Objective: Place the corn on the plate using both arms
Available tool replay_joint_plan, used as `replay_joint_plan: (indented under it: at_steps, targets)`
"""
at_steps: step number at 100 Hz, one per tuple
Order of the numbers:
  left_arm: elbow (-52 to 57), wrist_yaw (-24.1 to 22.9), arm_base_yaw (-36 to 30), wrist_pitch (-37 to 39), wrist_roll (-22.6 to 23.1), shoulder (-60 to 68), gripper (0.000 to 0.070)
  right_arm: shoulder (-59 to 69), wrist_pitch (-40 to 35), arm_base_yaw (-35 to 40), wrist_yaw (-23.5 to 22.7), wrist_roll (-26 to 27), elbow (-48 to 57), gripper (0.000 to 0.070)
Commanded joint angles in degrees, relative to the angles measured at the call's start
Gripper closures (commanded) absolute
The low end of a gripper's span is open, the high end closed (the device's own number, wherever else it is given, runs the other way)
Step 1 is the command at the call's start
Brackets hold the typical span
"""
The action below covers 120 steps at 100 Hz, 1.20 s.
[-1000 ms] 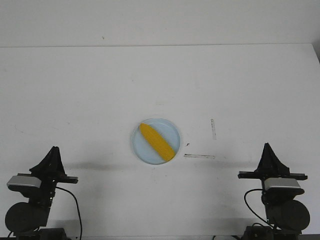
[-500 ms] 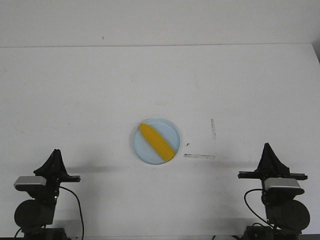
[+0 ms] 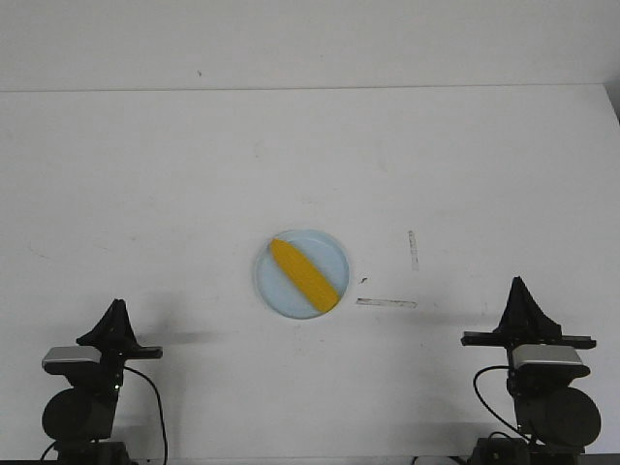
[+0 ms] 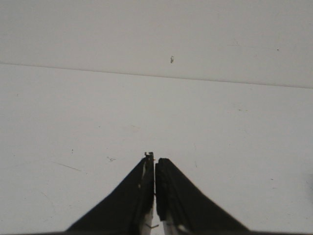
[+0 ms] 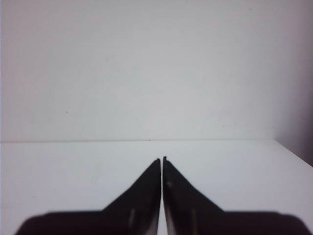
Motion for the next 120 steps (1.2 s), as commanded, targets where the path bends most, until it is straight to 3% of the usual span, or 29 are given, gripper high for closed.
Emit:
replay_joint_plan:
  at_steps: [1, 120]
  targets:
    - [-1.2, -0.3, -0.4, 0.9, 0.7, -0.1, 0.0699, -0.1, 0.8, -0.1, 0.0, 0.5, 0.1, 0.0693]
    - [-1.2, -0.2, 1.1, 3.5, 0.7, -0.1, 0.0699, -0.1, 0.8, -0.1, 0.0, 0.5, 0.1, 0.0693]
